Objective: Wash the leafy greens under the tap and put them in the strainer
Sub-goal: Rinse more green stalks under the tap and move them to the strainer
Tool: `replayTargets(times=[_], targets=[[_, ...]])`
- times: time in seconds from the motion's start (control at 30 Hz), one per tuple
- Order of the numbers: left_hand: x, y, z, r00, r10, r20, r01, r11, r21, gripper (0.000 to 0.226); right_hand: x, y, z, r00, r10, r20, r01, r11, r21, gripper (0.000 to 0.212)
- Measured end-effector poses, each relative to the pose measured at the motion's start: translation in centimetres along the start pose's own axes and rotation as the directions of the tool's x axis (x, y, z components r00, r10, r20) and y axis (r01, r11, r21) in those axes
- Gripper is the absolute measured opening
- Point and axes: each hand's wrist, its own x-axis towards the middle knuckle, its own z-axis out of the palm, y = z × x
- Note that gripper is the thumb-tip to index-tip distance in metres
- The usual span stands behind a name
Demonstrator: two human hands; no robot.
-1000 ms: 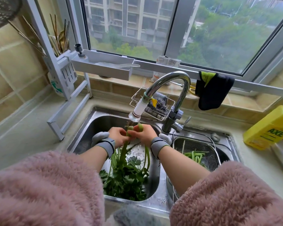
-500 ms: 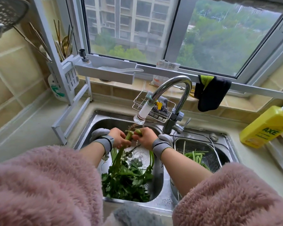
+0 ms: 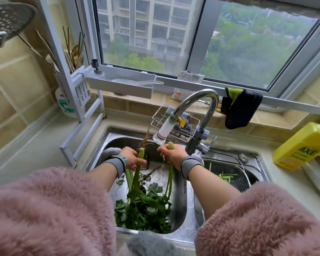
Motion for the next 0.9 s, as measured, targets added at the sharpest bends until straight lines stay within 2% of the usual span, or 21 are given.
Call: replayTargets(times=[0.1, 0.27, 0.47, 0.6, 0.7, 0.9], targets=[[0.2, -0.1, 0.1, 1.0, -0.02, -0.013, 0.02, 1.0, -0.007, 0.03, 0.7, -0.5, 0.5, 0.999, 0.027, -0.018, -0.027, 1.0, -0.011, 0.034], [0.5, -0.3, 0.1, 0.999, -0.036, -0.032, 0.036, 0.999, -0.014, 0.051, 1.3, -0.4, 0.5, 0.995, 0.036, 0.094, -0.035, 0.999, -0.017, 0.029], [0.8, -0.3, 0.3, 0.999, -0.042, -0.031, 0.041, 0.999, -0.019, 0.052, 1.5, 0.3, 0.7, 0.985, 0.095, 0.147, -0.114, 0.986, 0.124, 0.035], [0.8, -0.1, 0.6, 0.999, -0.042, -0.025, 0.042, 0.999, -0.023, 0.047, 1.6, 0.6, 0.6, 0.991, 0.066, 0.115, -0.08, 0.99, 0.119, 0.035], [0.9, 0.1, 0.6, 0.999, -0.038, -0.024, 0.038, 0.999, -0.02, 0.044, 1.5, 0.7, 0.7, 0.991, 0.03, 0.13, -0.055, 0.979, 0.194, 0.029], [1.0, 0.1, 0.6, 0.999, -0.039, -0.018, 0.038, 0.998, -0.049, 0.048, 1.4, 0.9, 0.7, 0.984, 0.093, 0.153, -0.134, 0.95, 0.283, 0.032]])
